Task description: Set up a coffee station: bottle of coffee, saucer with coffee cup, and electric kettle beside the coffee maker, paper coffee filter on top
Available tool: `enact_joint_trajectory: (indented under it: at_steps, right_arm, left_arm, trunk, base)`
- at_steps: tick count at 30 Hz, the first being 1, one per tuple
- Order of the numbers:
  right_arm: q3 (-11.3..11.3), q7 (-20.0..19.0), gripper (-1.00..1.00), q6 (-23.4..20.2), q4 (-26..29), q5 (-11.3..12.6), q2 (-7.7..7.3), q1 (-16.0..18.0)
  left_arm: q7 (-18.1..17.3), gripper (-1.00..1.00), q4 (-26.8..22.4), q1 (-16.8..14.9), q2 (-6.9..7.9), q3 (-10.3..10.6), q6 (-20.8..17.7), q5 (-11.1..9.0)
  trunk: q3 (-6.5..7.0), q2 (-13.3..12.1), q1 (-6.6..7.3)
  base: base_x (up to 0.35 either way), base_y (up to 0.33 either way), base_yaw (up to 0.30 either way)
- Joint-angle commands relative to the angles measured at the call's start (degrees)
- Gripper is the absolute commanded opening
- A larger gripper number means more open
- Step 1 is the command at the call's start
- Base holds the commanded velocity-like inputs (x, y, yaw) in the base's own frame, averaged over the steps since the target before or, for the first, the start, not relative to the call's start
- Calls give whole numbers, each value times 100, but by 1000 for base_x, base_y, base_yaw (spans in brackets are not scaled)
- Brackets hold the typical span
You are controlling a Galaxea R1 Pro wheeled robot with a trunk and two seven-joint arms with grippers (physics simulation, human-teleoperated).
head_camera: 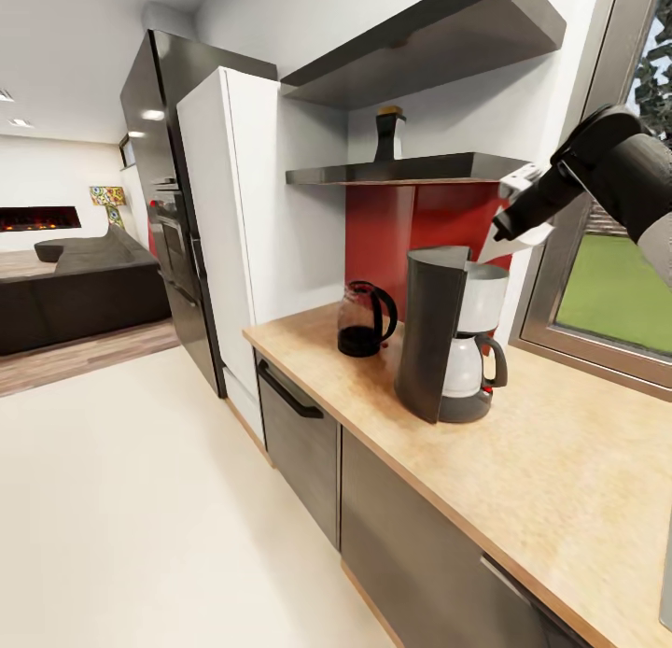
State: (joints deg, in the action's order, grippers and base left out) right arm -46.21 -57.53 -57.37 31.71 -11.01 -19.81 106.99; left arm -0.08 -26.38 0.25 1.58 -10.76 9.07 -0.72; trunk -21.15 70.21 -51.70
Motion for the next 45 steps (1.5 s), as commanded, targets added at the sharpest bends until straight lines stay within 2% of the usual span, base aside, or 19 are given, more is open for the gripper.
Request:
enact_joint_trajectory:
  at_steps: [1,10,24,43,45]
  right_arm:
    - [-20,-49,-100,-11,11,-50,1,6]
    - [-278,-55,-100,-11,11,-43,28,6]
    - [-310,-237,-100,-11,11,-50,55,6]
    - [-321,-250,-100,-11,11,-50,56,6]
    - [-376,-253,-100,-11,11,-50,56,6]
  left_arm:
    - [-1,100,-7,2,-1,-5,8,-7]
    - [-1,100,-7,2,0,-8,8,-7]
    - [-1,100,-7,2,0,-13,9,-7]
    - [-1,100,-7,2,0,-14,9,-7]
    - [-1,100,-7,2,0,-14,11,-7]
  trunk:
    - [-6,3,0]
    - [-6,3,0]
    - [-6,3,0]
    - [-6,3,0]
    - [-6,3,0]
  base:
    - [0,0,0]
    - [0,0,0]
    - [0,0,0]
    - [0,0,0]
    - [0,0,0]
